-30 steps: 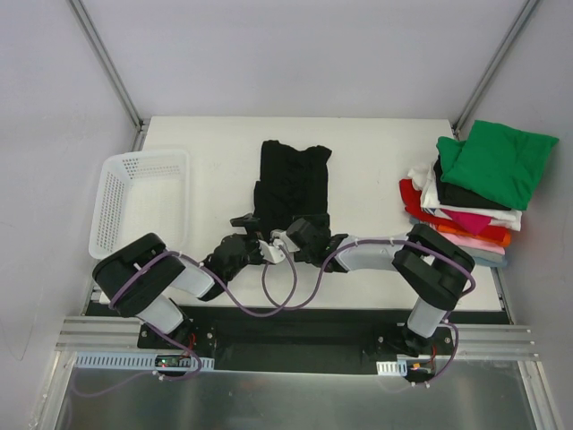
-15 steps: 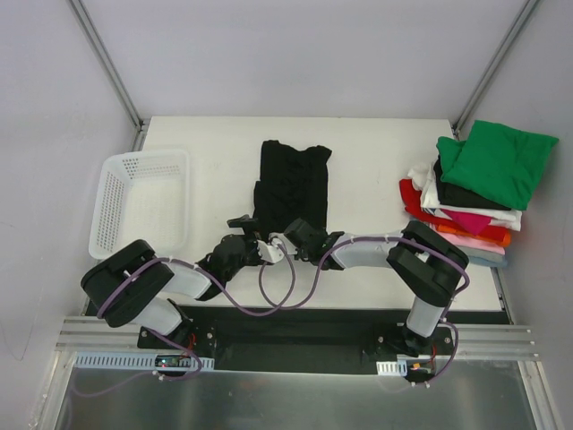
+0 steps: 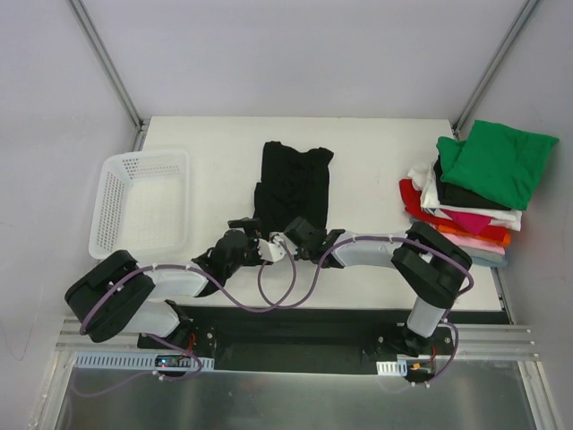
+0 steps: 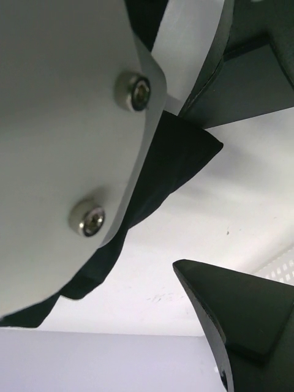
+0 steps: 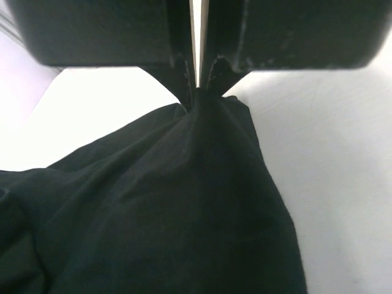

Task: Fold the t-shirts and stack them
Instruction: Fold the tshirt

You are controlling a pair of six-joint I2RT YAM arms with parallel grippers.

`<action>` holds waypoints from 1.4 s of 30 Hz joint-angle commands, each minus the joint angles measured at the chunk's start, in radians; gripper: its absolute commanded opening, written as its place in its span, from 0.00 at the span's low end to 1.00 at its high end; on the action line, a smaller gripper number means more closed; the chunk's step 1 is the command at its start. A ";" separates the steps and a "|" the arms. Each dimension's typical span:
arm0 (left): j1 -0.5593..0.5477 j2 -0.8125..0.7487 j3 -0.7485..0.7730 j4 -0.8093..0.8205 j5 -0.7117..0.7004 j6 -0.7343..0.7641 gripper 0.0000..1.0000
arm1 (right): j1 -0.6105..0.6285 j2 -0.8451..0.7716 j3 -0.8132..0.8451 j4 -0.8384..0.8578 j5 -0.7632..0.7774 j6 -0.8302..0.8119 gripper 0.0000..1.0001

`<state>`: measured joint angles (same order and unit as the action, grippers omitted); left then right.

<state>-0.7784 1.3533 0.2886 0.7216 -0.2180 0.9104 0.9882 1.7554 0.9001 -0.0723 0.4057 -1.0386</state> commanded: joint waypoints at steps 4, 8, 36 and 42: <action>-0.018 -0.193 0.089 -0.134 0.023 -0.036 0.79 | 0.046 -0.174 0.043 -0.184 -0.050 0.078 0.01; -0.039 -0.264 0.106 -0.220 0.023 -0.028 0.71 | 0.084 -0.247 0.046 -0.276 -0.051 0.110 0.01; -0.067 -0.425 0.113 -0.401 0.023 0.045 0.65 | 0.145 -0.419 0.086 -0.523 -0.148 0.172 0.01; -0.065 -0.330 0.171 -0.307 -0.037 0.100 0.64 | 0.145 -0.445 0.095 -0.518 -0.074 0.161 0.01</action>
<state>-0.8516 0.9661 0.4068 0.3626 -0.1425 0.9371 1.1164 1.3762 0.9668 -0.5987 0.3237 -0.8555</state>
